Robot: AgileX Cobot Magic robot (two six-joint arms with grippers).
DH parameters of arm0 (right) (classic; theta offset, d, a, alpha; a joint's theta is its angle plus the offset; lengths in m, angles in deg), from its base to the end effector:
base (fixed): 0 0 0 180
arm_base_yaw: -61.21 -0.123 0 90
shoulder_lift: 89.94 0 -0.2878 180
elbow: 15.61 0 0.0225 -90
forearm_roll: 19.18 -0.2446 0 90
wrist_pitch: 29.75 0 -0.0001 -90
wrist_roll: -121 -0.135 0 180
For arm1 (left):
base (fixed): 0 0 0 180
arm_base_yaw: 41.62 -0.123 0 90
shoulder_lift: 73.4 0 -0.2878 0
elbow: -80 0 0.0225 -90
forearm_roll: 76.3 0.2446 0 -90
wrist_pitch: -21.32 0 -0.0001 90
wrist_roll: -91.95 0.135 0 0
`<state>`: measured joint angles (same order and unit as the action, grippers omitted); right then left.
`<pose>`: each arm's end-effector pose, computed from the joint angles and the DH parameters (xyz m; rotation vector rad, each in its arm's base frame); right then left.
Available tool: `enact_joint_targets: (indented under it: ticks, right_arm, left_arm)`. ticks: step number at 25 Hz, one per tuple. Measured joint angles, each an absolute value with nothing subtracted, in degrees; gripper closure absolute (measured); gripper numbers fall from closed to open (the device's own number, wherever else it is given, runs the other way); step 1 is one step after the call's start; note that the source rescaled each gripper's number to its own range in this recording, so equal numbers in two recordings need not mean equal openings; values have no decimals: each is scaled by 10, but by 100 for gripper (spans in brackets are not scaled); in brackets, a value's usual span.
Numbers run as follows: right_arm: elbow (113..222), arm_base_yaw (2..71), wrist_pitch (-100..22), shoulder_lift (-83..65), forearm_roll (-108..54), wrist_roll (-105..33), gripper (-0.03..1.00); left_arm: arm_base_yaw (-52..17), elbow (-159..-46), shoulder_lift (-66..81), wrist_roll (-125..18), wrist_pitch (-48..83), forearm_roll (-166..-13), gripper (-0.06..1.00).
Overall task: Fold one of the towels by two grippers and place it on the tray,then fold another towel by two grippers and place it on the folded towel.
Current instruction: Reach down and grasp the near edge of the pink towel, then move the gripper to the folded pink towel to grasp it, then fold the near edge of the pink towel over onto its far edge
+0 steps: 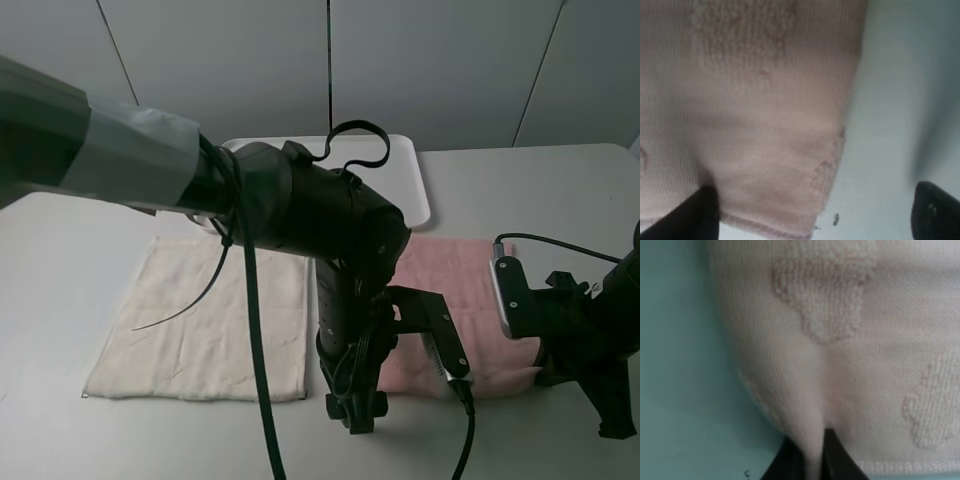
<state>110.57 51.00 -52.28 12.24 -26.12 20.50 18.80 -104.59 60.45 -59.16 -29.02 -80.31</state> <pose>0.1804 0.0389 0.0552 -2.0563 2.3106 0.0383 0.1931 -0.3549 0.0584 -2.1515 -2.2767 0.0844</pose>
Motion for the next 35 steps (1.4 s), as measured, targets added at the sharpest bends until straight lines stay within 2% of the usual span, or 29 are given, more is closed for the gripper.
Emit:
enact_joint_targets:
  ticks: [1,3,6,7,8,9,20,27,35]
  right_arm:
    - [1106,510,-523,122,-261,204,96]
    - [1106,510,-523,122,-261,203,96]
    - [1106,510,-523,122,-261,203,96]
    - [1106,510,-523,122,-261,203,96]
    - [1106,510,-523,122,-261,203,96]
    - [1106,510,-523,122,-261,203,96]
    - [1101,510,-543,103,-317,189,96]
    - [1099,510,-567,45,-333,34,96]
    - [1099,510,-603,-11,-334,-62,97]
  left_arm:
    - [188,-1046,606,-592,-289,-801,1]
    - [188,-1046,607,-592,-282,-790,19]
    - [186,-1046,608,-592,-274,-783,63]
    - [186,-1047,608,-592,-274,-783,81]
    - [186,-1047,608,-592,-274,-785,89]
    - [186,-1047,608,-592,-274,-786,92]
    - [186,-1050,608,-595,-274,-787,93]
    - [186,-1056,608,-596,-282,-789,94]
    - [181,-1064,586,-645,-269,-803,94]
